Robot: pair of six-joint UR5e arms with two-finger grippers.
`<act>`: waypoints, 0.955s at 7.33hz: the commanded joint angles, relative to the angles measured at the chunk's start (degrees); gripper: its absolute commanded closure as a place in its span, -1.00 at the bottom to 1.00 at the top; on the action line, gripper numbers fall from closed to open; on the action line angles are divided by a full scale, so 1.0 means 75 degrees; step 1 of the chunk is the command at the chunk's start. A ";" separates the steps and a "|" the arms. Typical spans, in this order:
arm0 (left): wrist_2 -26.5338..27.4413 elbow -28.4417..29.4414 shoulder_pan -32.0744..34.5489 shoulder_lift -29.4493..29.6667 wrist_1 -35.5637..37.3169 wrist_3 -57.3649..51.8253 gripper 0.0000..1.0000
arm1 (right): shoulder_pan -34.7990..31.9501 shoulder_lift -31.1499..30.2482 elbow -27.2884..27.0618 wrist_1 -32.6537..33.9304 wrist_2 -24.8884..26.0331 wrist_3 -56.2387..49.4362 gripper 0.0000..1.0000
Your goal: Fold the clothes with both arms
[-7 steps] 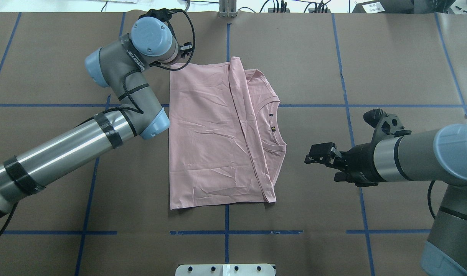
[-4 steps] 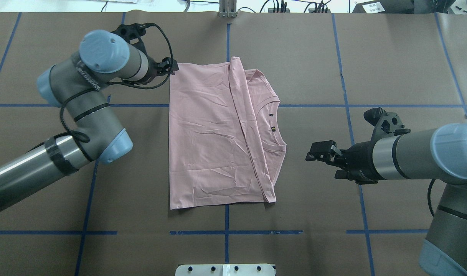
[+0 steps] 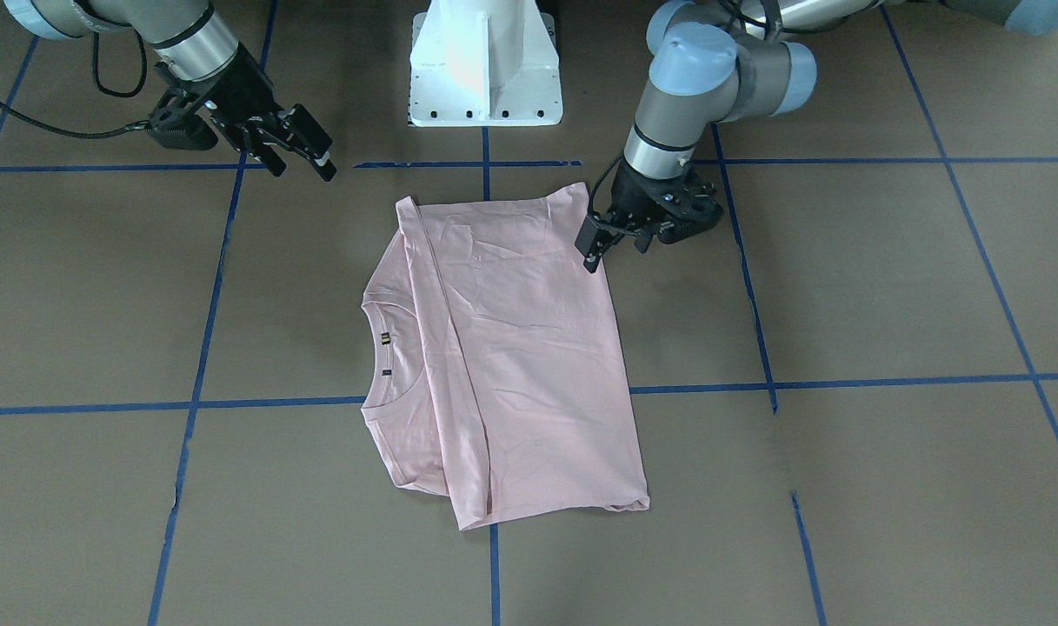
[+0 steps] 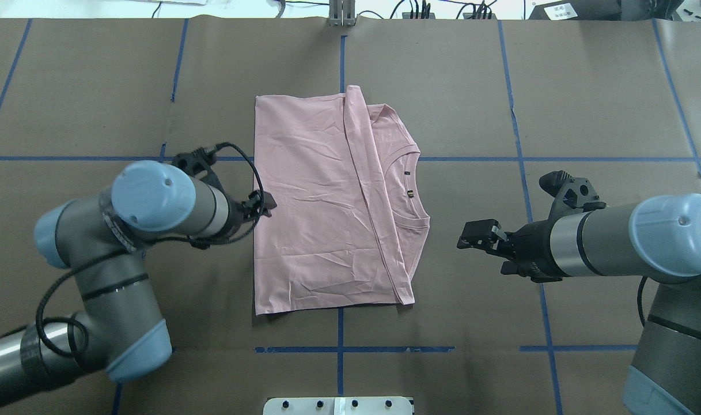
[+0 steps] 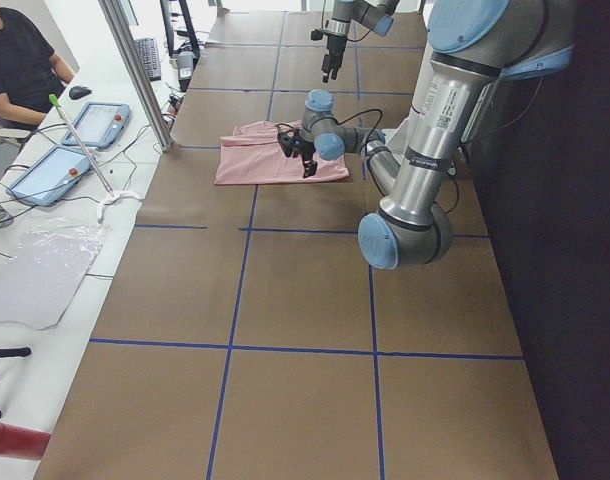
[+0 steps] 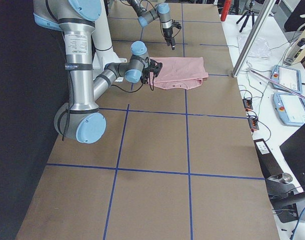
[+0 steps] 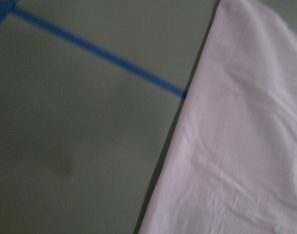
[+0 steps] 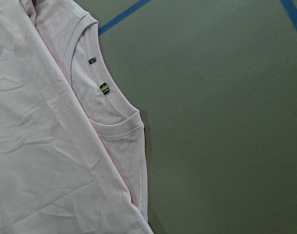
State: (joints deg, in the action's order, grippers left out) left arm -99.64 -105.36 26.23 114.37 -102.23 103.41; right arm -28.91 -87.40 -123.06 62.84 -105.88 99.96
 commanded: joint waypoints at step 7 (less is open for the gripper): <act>0.0604 -0.0214 -0.1645 0.0067 0.0951 0.2080 0.50 | 0.0023 0.0134 0.0130 0.0000 0.0136 -0.0004 -1.00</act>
State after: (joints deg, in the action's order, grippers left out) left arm -95.48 -106.84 13.91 114.88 -95.18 118.71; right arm -28.66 -86.38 -122.08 62.84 -104.89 99.97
